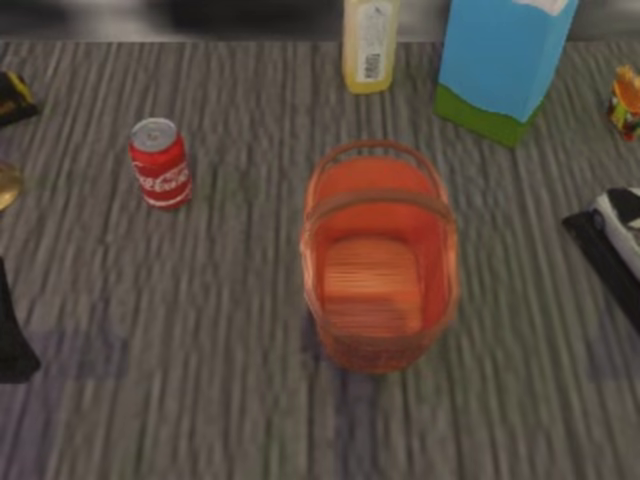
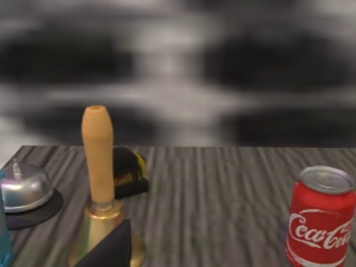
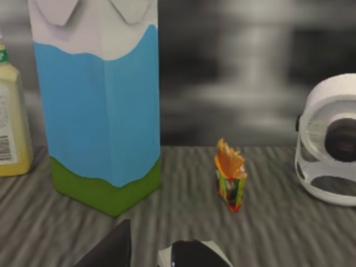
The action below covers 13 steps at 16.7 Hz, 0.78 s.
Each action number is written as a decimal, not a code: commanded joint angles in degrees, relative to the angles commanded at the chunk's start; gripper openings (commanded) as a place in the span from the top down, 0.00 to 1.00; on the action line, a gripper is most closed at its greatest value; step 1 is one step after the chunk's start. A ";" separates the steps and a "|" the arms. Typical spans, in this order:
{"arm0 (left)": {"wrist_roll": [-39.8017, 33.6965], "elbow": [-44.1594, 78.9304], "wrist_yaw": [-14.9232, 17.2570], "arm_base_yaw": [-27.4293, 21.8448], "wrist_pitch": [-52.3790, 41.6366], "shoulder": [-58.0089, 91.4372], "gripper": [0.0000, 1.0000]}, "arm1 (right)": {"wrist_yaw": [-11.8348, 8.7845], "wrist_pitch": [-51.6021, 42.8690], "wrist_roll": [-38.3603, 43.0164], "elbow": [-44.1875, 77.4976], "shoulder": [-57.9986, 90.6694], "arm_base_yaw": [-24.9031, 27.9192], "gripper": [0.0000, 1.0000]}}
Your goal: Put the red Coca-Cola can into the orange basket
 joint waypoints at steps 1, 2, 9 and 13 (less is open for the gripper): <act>0.00 0.00 0.00 0.00 0.00 0.00 0.00 | 0.00 0.00 0.00 0.00 0.00 0.00 0.00; 0.00 0.00 0.00 0.00 0.00 0.00 0.00 | 0.00 0.00 0.00 0.00 0.00 0.00 0.00; 3.34 12.95 1.16 -2.36 -10.97 15.29 0.00 | 0.00 0.00 0.00 0.00 0.00 0.00 0.00; 7.58 29.74 1.90 -4.63 -24.62 34.38 0.00 | 0.00 0.00 0.00 0.00 0.00 0.00 0.00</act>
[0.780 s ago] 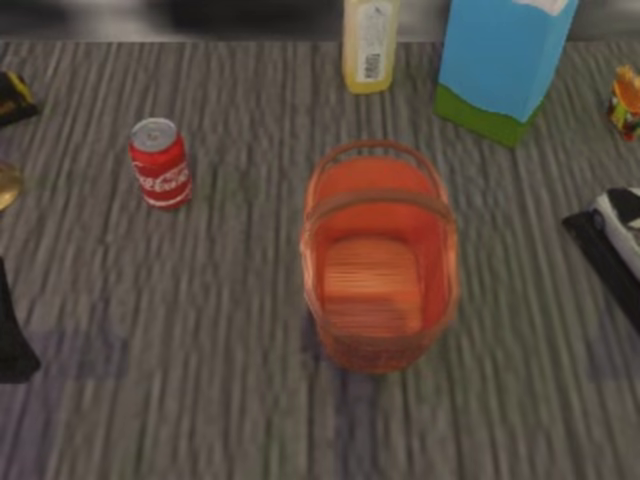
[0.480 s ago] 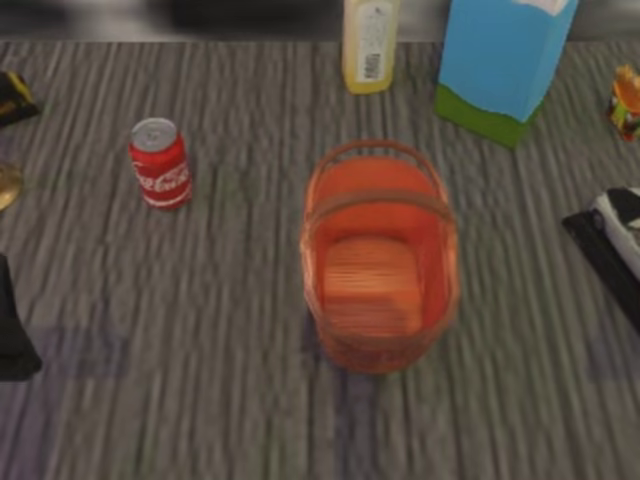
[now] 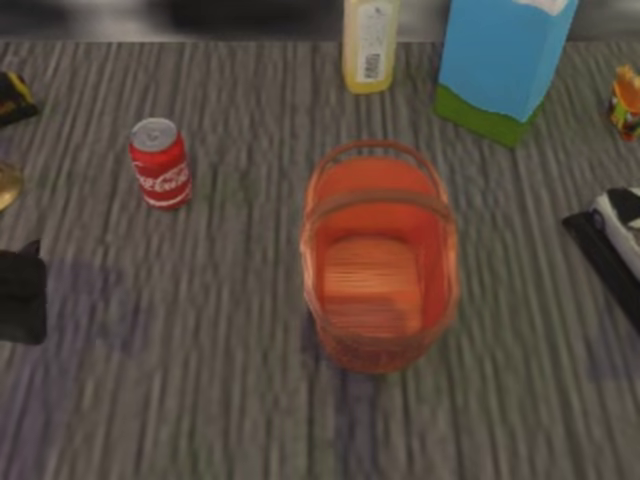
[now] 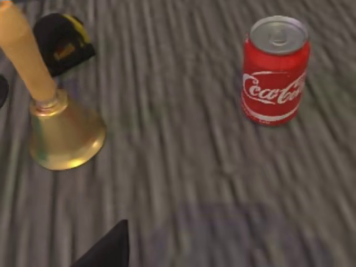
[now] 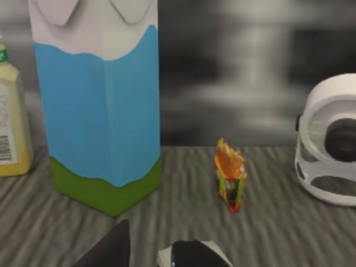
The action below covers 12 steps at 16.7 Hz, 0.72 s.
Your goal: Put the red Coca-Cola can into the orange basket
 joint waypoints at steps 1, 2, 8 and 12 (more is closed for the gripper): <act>1.25 5.02 0.16 -0.61 -3.95 5.52 0.00 | 0.00 0.00 0.00 0.00 0.00 0.00 0.00; 2.54 10.26 0.31 -1.22 -8.02 11.24 0.00 | 0.00 0.00 0.00 0.00 0.00 0.00 0.00; 10.89 45.57 0.80 -4.54 -33.35 48.48 0.00 | 0.00 0.00 0.00 0.00 0.00 0.00 0.00; 16.39 70.75 0.58 -6.03 -48.60 73.13 0.00 | 0.00 0.00 0.00 0.00 0.00 0.00 0.00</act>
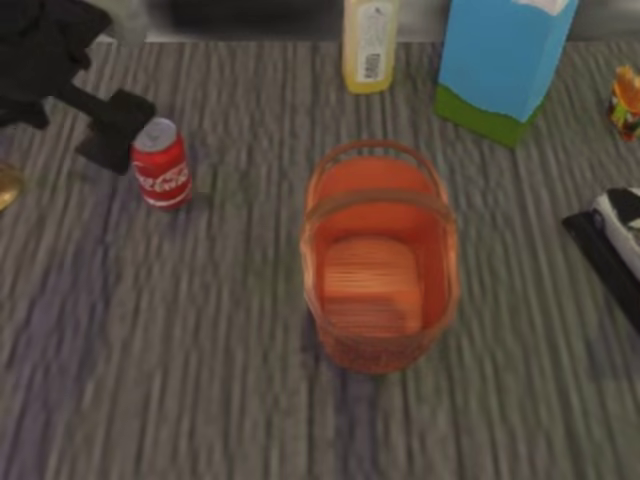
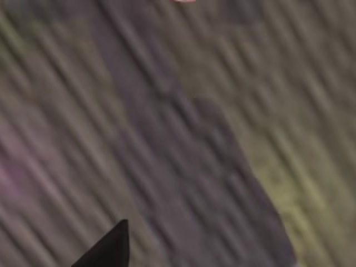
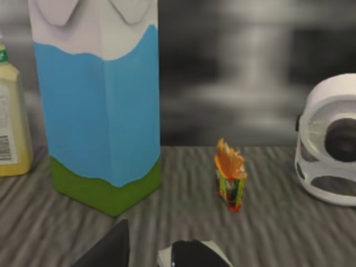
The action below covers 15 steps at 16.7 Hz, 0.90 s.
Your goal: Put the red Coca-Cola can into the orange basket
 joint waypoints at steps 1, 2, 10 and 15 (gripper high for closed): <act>1.30 6.26 -0.11 -0.27 -3.36 5.74 0.00 | 0.00 0.00 0.00 0.00 0.00 0.00 0.00; 2.55 12.46 -0.24 -0.50 -6.53 11.28 0.00 | 0.00 0.00 0.00 0.00 0.00 0.00 0.00; 10.05 54.40 -1.47 -1.12 -22.38 43.14 0.00 | 0.00 0.00 0.00 0.00 0.00 0.00 0.00; 11.76 65.39 -1.89 -1.01 -24.87 50.30 0.00 | 0.00 0.00 0.00 0.00 0.00 0.00 0.00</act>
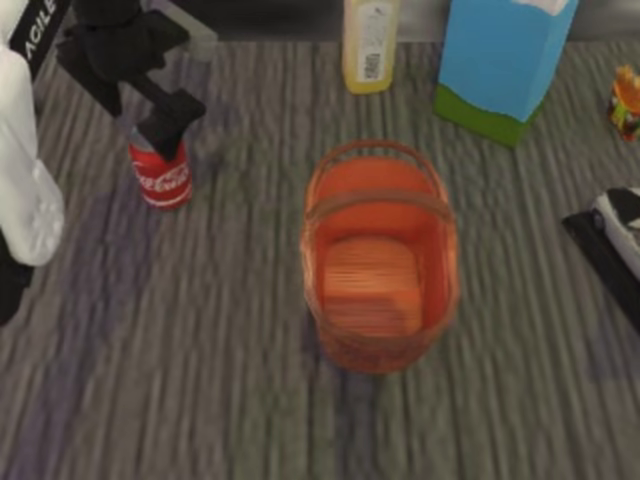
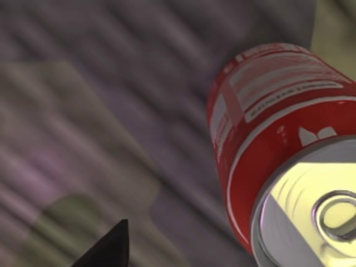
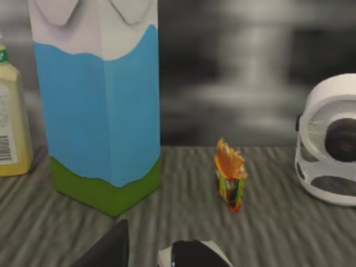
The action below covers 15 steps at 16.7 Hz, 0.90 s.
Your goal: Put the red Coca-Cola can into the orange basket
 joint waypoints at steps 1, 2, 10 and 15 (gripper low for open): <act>0.06 0.42 -0.02 0.01 -0.07 0.27 0.00 | 0.00 0.00 0.00 0.00 0.00 0.00 0.00; 0.06 0.42 -0.02 0.01 -0.07 0.27 0.00 | 0.00 0.00 0.00 0.00 0.00 0.00 0.00; 0.08 -3.97 -0.04 0.07 3.14 -1.12 0.00 | 0.00 0.00 0.00 0.00 0.00 0.00 0.00; 0.05 -20.19 -0.10 0.07 13.77 -6.10 0.00 | 0.00 0.00 0.00 0.00 0.00 0.00 0.00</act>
